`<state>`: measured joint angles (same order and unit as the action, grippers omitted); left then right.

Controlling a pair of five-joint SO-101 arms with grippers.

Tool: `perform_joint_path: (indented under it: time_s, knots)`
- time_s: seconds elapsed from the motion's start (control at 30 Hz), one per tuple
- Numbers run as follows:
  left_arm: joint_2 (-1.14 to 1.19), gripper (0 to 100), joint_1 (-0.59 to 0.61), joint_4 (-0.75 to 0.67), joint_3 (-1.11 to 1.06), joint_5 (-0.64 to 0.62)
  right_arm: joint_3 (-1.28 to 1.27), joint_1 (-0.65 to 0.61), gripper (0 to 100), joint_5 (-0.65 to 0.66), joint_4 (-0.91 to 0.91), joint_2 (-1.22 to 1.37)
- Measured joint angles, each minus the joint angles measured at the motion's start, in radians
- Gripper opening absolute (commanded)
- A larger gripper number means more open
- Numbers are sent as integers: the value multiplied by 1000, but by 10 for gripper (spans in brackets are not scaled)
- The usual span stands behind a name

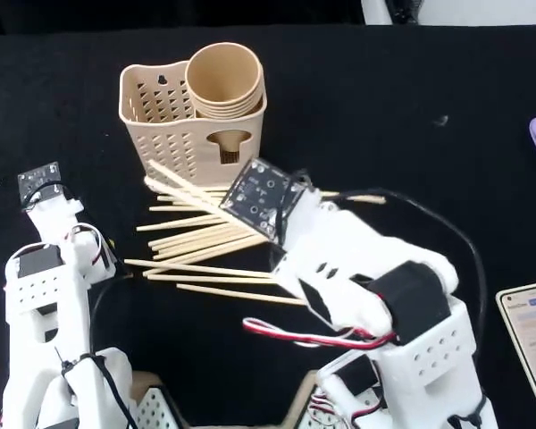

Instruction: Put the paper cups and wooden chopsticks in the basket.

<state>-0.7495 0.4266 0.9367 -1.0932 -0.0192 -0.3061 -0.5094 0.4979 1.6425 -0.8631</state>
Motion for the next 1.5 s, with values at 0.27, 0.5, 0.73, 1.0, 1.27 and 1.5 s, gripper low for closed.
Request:
perform_joint_path:
  time_s: [0.27, 0.5, 0.73, 1.0, 1.27, 1.5]
  knots:
    - [0, 180, 0, 0, 0, 0, 28, 0, 11, -57, -66, 0]
    - [0, 180, 0, 0, 0, 0, 180, 0, 11, -117, -66, -2]
    - [0, 180, 0, 0, 0, 0, 230, 0, 11, -239, -135, -2]
    - [0, 180, 0, 0, 0, 0, 57, 0, 11, -425, -465, -2]
    - [0, 180, 0, 0, 0, 0, -121, 0, 11, -451, -796, -2]
    - [0, 180, 0, 0, 0, 0, -296, -29, 11, -453, -1102, 0]
